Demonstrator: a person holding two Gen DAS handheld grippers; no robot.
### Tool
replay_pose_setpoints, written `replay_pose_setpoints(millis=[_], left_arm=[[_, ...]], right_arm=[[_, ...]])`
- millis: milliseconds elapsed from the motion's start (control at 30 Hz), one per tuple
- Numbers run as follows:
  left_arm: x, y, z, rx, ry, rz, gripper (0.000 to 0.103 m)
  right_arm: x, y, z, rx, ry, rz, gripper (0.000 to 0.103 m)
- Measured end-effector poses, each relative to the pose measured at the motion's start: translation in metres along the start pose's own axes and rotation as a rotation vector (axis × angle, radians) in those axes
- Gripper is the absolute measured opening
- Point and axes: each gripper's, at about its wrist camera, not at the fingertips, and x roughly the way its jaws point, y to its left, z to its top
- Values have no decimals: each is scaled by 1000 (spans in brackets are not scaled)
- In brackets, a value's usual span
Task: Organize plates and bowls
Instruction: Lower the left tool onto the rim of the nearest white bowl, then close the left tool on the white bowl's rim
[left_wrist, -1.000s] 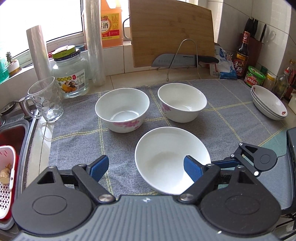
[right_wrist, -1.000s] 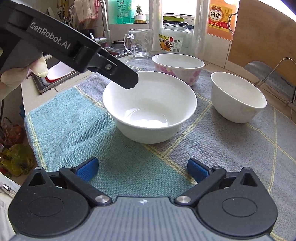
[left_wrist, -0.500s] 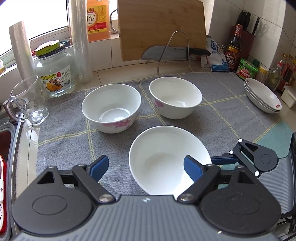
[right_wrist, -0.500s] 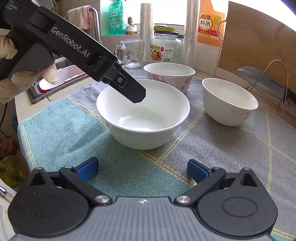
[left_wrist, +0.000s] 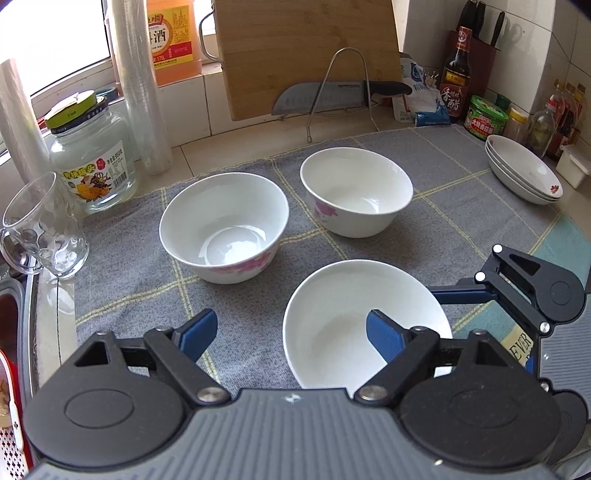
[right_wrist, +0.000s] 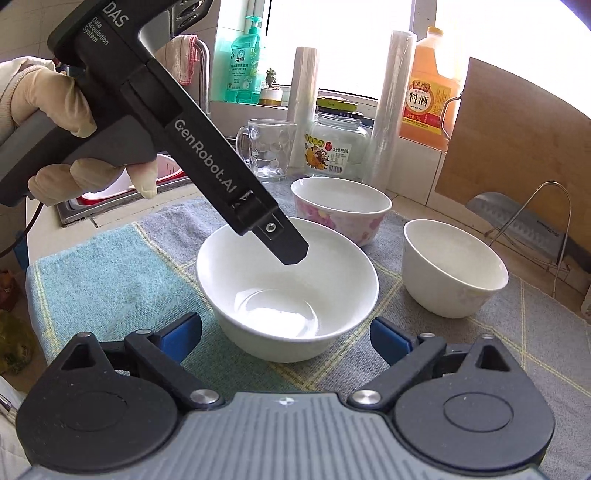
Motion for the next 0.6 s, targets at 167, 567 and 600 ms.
replay_pose_setpoints(millis=[167,567,600], left_arm=[[6,1,1,2,35,-39,76],[15,-4,7,50,103,-129,45],[16,-3,7,53,110,-133,45]], right_arm=[[1,-1,1,5,8,-8,87],[-2,-2,2,21,12,-3,87],[-2,-2,2,21,11,-2,87]])
